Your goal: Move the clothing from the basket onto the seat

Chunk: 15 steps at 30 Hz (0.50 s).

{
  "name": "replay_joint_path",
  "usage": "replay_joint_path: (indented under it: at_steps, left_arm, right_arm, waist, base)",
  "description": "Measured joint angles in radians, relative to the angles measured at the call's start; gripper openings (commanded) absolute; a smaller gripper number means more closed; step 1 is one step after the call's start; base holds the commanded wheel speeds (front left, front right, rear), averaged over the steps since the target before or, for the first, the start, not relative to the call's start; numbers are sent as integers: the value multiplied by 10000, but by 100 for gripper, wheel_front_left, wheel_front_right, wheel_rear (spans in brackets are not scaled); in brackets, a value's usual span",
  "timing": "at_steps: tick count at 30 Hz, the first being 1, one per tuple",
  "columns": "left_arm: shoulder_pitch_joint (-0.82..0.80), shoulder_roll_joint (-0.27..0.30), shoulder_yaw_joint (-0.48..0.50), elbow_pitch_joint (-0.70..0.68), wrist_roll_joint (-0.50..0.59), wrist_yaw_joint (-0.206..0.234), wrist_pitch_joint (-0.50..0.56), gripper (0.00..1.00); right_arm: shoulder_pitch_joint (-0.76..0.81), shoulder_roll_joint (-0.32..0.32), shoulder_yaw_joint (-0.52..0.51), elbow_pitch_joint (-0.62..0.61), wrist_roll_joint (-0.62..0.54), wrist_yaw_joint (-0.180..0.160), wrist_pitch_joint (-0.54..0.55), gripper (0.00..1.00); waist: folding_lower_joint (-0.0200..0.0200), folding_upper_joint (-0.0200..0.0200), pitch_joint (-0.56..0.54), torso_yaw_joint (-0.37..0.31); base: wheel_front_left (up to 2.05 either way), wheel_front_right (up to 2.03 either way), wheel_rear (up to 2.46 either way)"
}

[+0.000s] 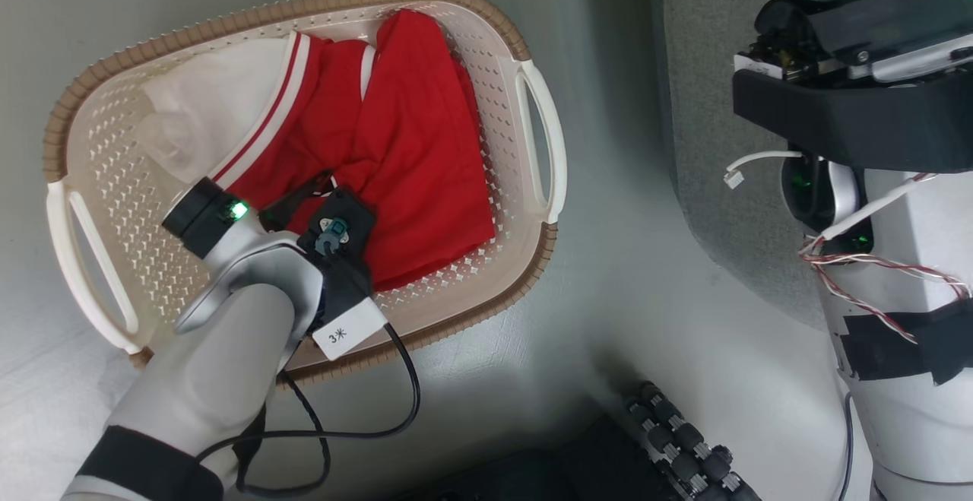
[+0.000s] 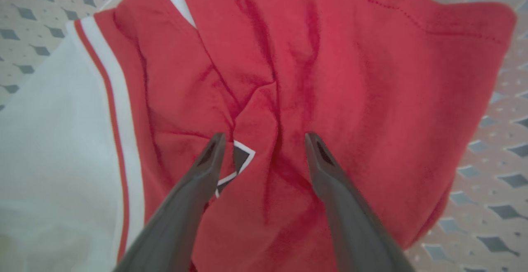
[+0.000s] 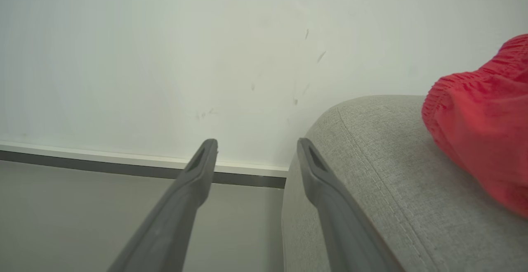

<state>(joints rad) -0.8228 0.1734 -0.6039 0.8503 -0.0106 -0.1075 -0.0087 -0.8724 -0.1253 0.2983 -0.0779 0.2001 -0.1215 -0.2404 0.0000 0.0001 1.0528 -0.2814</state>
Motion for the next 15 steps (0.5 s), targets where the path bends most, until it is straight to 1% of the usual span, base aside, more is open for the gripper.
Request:
replay_joint_path:
  at_steps: [7,9,10,11,13,14,15]
  left_arm:
    - [-270,52,6,470,79,31,132,100]
    - [-337,59,10,566,82,102,159,100]
    - [-368,58,10,631,92,107,165,91]
    - [-398,58,6,715,119,109,211,91]
    - [-425,54,0,838,138,150,263,49]
    - [-453,48,-8,901,140,201,328,36]
    - [-496,48,-12,961,153,201,339,31]
  right_arm:
    - [0,81,86,180,-2,69,-77,100]
    - [0,107,115,219,-2,71,-79,100]
    - [0,115,127,234,-2,71,-81,100]
    - [0,119,134,255,-2,71,-84,100]
    - [0,125,150,288,-2,73,-88,100]
    - [0,127,159,305,-2,73,-90,100]
    - [0,130,163,324,-2,75,-90,100]
  waist:
    - [0,-1,26,-107]
    - [0,-1,24,-133]
    - [0,-1,20,-145]
    - [0,-2,15,-159]
    - [0,-1,2,-186]
    - [0,-2,-5,-199]
    - [0,-1,-13,-212]
  base:
    - [0,0,0]
    - [0,0,0]
    - [0,0,0]
    - [0,0,0]
    - [0,0,0]
    - [0,0,0]
    - [0,0,0]
